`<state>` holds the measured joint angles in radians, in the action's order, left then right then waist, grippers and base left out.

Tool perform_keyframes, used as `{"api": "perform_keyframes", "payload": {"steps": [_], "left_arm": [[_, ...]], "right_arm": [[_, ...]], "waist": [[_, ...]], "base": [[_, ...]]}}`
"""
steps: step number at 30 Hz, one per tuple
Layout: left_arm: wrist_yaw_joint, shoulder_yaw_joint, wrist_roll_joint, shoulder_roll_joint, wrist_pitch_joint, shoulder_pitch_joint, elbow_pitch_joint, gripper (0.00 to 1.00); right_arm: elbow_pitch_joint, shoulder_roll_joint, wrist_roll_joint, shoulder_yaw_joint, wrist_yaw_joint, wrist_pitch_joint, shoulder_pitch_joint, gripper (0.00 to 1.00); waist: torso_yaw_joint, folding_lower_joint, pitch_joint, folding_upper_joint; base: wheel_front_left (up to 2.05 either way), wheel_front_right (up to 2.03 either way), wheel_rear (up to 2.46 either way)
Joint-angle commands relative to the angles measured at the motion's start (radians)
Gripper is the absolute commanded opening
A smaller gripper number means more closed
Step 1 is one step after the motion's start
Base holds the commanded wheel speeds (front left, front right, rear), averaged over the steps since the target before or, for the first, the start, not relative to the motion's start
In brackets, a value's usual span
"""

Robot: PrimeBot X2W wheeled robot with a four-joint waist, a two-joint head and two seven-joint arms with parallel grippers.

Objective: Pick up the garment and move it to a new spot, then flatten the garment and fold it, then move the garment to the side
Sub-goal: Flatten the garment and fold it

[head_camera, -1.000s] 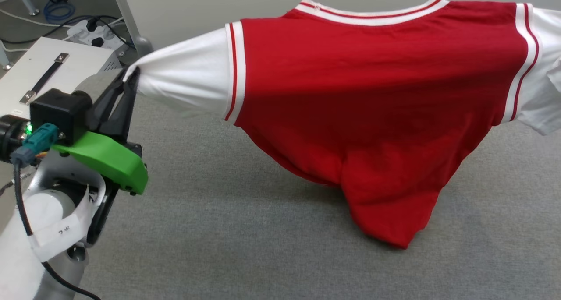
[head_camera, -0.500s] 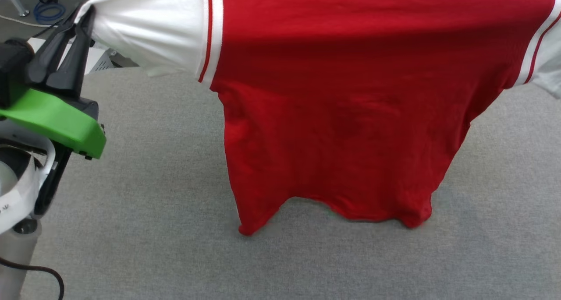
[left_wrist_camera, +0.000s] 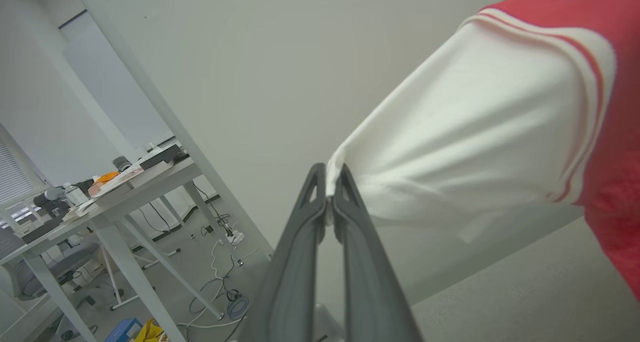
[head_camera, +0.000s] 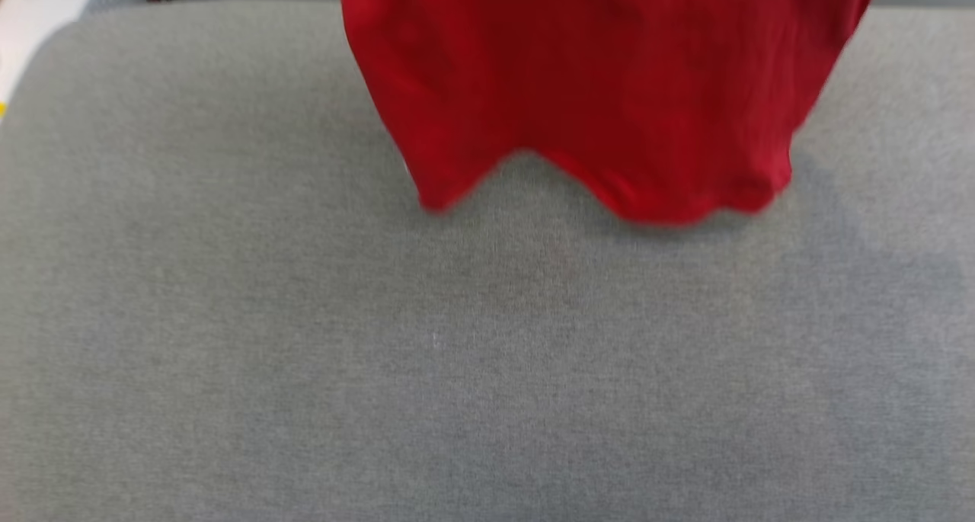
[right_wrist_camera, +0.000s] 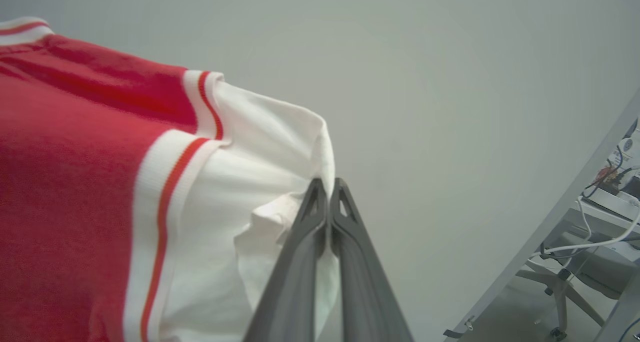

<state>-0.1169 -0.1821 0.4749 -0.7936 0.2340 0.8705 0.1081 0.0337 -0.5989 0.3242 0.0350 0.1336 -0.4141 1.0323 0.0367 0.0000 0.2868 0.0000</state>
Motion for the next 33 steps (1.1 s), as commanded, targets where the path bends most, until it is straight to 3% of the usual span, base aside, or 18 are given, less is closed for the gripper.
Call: {"api": "perform_keyframes", "payload": {"steps": [1,11,19,26,33], "left_arm": [[0.001,-0.003,-0.002,-0.020,-0.007,0.059,-0.036,0.00],[-0.013,-0.248,0.025,-0.025,-0.079,0.499,-0.322,0.00],[-0.014,-0.359,0.021,0.026,-0.265,0.742,-0.555,0.00],[-0.014,-0.450,0.049,0.075,-0.406,0.752,-0.701,0.00],[-0.014,-0.517,0.120,0.114,-0.477,0.604,-0.770,0.00]], "right_arm": [[0.038,-0.013,-0.020,0.000,-0.003,0.016,0.053,0.00],[0.334,0.055,-0.158,0.106,-0.003,0.186,0.420,0.00],[0.527,0.134,-0.270,0.040,-0.003,0.341,0.592,0.00],[0.646,0.196,-0.302,0.028,-0.003,0.446,0.573,0.00],[0.710,0.236,-0.252,0.059,-0.003,0.512,0.418,0.00]], "waist": [[-0.015,0.0000,0.160,0.0000],[-0.024,0.0000,0.316,0.0000],[-0.026,0.0000,0.378,0.0000],[-0.017,0.0000,0.381,0.0000],[-0.014,0.0000,0.312,0.0000]], "base": [[0.00,0.00,0.00],[0.00,0.00,0.00],[0.00,0.00,0.00],[0.00,0.00,0.00],[0.00,0.00,0.00]]}}
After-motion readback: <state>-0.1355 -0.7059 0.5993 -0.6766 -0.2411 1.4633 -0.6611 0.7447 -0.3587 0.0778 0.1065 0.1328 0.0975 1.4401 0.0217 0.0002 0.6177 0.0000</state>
